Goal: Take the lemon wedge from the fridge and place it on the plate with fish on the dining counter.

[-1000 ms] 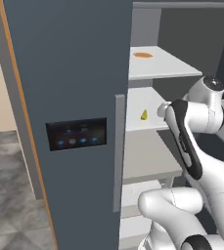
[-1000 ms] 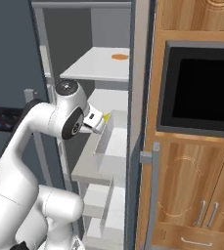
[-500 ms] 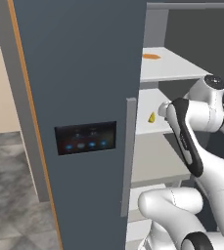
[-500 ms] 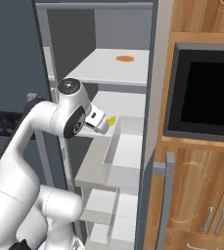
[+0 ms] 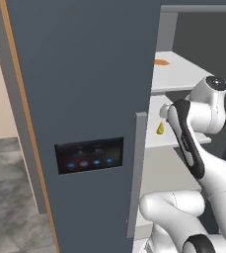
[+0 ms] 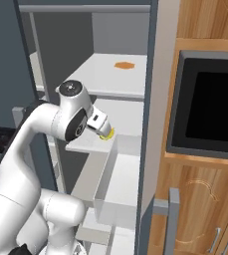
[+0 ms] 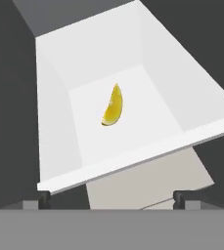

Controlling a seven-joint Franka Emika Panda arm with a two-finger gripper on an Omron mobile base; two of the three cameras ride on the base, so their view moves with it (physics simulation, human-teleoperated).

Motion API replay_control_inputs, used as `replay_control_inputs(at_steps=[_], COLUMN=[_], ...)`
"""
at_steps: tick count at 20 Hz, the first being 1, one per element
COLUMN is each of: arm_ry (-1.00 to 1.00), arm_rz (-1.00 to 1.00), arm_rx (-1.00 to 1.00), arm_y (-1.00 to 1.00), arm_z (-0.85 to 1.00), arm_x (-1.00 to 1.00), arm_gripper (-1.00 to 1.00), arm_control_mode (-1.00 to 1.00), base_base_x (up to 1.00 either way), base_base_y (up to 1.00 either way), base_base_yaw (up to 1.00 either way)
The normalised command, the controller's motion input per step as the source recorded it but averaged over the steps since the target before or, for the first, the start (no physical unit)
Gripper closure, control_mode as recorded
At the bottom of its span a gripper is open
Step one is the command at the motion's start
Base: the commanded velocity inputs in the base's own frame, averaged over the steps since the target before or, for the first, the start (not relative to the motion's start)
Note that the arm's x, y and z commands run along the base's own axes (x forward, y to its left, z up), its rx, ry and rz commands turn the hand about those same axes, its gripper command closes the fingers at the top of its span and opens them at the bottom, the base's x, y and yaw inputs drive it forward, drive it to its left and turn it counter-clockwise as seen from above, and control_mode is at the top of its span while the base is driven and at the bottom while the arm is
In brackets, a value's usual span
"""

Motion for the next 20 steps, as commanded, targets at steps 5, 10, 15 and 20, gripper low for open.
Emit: replay_control_inputs(at_steps=[5, 10, 15, 20], arm_ry=[0.00, -0.03, 0.00, 0.00], arm_rz=[0.00, 0.00, 0.00, -0.01], arm_rx=[0.00, -0.01, 0.00, 0.00], arm_y=[-0.05, -0.17, -0.11, 0.00], arm_z=[-0.11, -0.24, -0.22, -0.17], arm_x=[0.04, 0.17, 0.68, 0.76], arm_gripper=[-1.00, -1.00, -1.00, -1.00], arm_control_mode=[-1.00, -1.00, -1.00, -1.00], base_base_x=[0.05, 0.00, 0.00, 0.00], base_base_y=[0.00, 0.00, 0.00, 0.00], base_base_yaw=[0.00, 0.00, 0.00, 0.00])
